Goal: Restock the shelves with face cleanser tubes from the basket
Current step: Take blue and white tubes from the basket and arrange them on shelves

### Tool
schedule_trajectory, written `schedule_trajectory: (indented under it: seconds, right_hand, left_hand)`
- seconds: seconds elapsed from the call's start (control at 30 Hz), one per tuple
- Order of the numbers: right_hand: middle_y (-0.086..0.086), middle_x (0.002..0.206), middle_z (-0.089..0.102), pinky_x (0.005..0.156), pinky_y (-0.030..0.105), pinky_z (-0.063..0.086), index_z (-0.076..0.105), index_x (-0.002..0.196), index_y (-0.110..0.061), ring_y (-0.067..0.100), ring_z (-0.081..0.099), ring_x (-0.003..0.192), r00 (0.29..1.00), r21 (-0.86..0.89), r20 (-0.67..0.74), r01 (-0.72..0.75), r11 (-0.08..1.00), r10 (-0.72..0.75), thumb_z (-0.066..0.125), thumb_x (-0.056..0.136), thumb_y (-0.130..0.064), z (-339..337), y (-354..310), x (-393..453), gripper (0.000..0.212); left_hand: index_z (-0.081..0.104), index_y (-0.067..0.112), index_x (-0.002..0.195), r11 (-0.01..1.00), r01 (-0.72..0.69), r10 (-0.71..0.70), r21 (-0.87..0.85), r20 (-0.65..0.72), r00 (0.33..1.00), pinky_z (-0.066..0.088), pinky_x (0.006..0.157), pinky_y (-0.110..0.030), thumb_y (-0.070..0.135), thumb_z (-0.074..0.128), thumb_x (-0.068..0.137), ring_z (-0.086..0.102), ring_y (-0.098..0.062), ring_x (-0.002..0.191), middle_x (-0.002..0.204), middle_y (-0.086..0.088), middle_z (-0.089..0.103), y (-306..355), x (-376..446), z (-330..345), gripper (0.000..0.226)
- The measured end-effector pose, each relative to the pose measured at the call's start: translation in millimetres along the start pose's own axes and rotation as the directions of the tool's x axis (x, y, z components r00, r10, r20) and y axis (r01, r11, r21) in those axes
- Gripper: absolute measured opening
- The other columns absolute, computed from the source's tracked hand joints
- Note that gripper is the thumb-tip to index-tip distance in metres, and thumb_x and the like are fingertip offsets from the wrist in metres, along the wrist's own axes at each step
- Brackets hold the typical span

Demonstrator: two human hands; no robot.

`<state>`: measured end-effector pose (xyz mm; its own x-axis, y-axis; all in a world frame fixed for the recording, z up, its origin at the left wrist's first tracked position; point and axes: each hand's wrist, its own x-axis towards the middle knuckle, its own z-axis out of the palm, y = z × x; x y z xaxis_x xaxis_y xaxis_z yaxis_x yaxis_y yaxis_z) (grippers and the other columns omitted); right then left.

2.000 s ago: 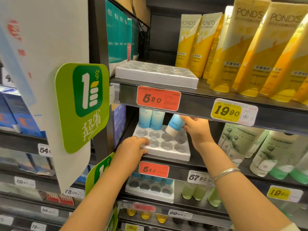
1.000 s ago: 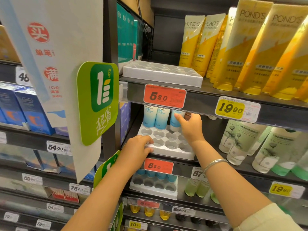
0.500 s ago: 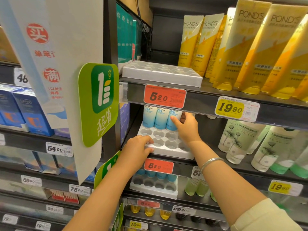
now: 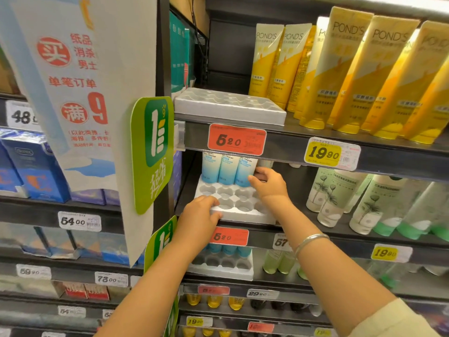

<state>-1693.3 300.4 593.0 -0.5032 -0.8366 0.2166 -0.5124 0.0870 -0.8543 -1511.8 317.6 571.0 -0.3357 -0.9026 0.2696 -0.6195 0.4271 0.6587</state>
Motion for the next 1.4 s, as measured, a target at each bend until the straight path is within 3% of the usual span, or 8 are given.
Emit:
schedule_trajectory:
  seconds: [0.17, 0.33, 0.53, 0.7, 0.9, 1.13, 1.3, 1.4]
  right_hand:
    - [0.006, 0.091, 0.066, 0.082, 0.036, 0.053, 0.062, 0.097, -0.014, 0.019, 0.065, 0.086, 0.996, 0.146, -0.088, -0.002, 0.989, 0.015, 0.055, 0.091, -0.015, -31.3, 0.6, -37.4, 0.009]
    - [-0.003, 0.074, 0.065, 0.062, 0.018, 0.054, 0.061, 0.084, -0.022, 0.003, 0.062, 0.062, 0.997, 0.340, -0.043, -0.048, 0.939, 0.067, 0.051, 0.094, -0.013, -62.5, 8.0, -86.0, 0.017]
    - [-0.001, 0.073, 0.065, 0.060, 0.020, 0.051, 0.063, 0.096, -0.008, 0.003, 0.061, 0.057, 0.962, 0.441, -0.006, -0.242, 0.864, 0.272, 0.050, 0.095, -0.011, -104.0, 62.4, -135.5, 0.014]
    - [-0.002, 0.074, 0.065, 0.055, 0.017, 0.049, 0.063, 0.084, -0.018, 0.007, 0.061, 0.061, 0.880, 0.478, -0.019, -0.409, 0.777, 0.474, 0.051, 0.094, -0.016, -157.4, 127.2, -192.7, 0.017]
    - [-0.003, 0.068, 0.065, 0.055, 0.019, 0.049, 0.063, 0.080, -0.018, 0.009, 0.060, 0.060, 0.722, 0.595, -0.078, -0.520, 0.613, 0.688, 0.053, 0.092, -0.017, -242.4, 213.3, -287.0, 0.016]
    - [0.001, 0.071, 0.061, 0.056, 0.021, 0.043, 0.057, 0.079, -0.017, 0.011, 0.056, 0.060, 0.435, 0.700, -0.048, -0.628, 0.341, 0.899, 0.052, 0.092, -0.014, -323.4, 306.3, -411.8, 0.014]
    - [0.004, 0.072, 0.059, 0.059, 0.023, 0.040, 0.055, 0.077, -0.017, 0.015, 0.054, 0.062, 0.224, 0.790, -0.014, -0.596, 0.148, 0.975, 0.050, 0.092, -0.011, -365.3, 356.3, -471.5, 0.016]
    - [0.005, 0.072, 0.058, 0.060, 0.024, 0.039, 0.056, 0.079, -0.016, 0.015, 0.054, 0.063, 0.137, 0.827, -0.002, -0.557, 0.079, 0.991, 0.051, 0.092, -0.011, -389.5, 386.4, -489.9, 0.015]
  left_hand:
    - [0.062, 0.018, 0.114, 0.998, -0.036, 0.031, -0.056, -0.094, 0.995, 0.031, 0.083, -0.017, 0.027, 0.052, 0.093, 0.052, -0.014, 0.111, 0.124, 0.000, 0.058, 10.2, -2.7, -2.7, 0.025]
    - [0.067, 0.018, 0.100, 0.990, -0.072, 0.047, -0.119, -0.199, 0.979, 0.037, 0.075, -0.022, 0.029, 0.052, 0.092, 0.055, -0.011, 0.087, 0.095, 0.003, 0.064, 32.9, -16.7, -2.1, 0.020]
    - [0.067, 0.018, 0.088, 0.915, 0.072, -0.055, -0.397, 0.055, 0.997, 0.051, 0.076, -0.032, 0.025, 0.053, 0.092, 0.064, -0.018, 0.081, 0.080, 0.000, 0.067, 60.3, -45.3, 36.0, 0.016]
    - [0.065, 0.022, 0.076, 0.840, 0.245, -0.096, -0.484, 0.311, 0.945, 0.050, 0.072, -0.032, 0.017, 0.051, 0.093, 0.063, -0.013, 0.072, 0.078, 0.000, 0.067, 92.9, -91.1, 101.0, 0.022]
    - [0.069, 0.018, 0.083, 0.715, 0.557, -0.169, -0.422, 0.669, 0.723, 0.049, 0.064, -0.021, 0.017, 0.048, 0.095, 0.062, -0.011, 0.070, 0.080, -0.001, 0.068, 154.9, -167.8, 192.7, 0.024]
    - [0.064, 0.012, 0.083, 0.719, 0.665, -0.199, -0.204, 0.856, 0.477, 0.042, 0.065, -0.026, 0.017, 0.051, 0.094, 0.056, -0.015, 0.065, 0.077, -0.004, 0.062, 224.4, -264.7, 295.6, 0.017]
    - [0.060, 0.009, 0.079, 0.735, 0.676, -0.224, -0.040, 0.928, 0.299, 0.041, 0.053, -0.020, 0.010, 0.048, 0.094, 0.051, -0.015, 0.060, 0.073, -0.006, 0.059, 267.6, -310.0, 358.1, 0.019]
    - [0.064, 0.008, 0.085, 0.780, 0.625, -0.220, 0.029, 0.948, 0.231, 0.044, 0.059, -0.023, 0.011, 0.052, 0.093, 0.058, -0.017, 0.067, 0.081, -0.008, 0.064, 288.1, -321.6, 403.4, 0.014]
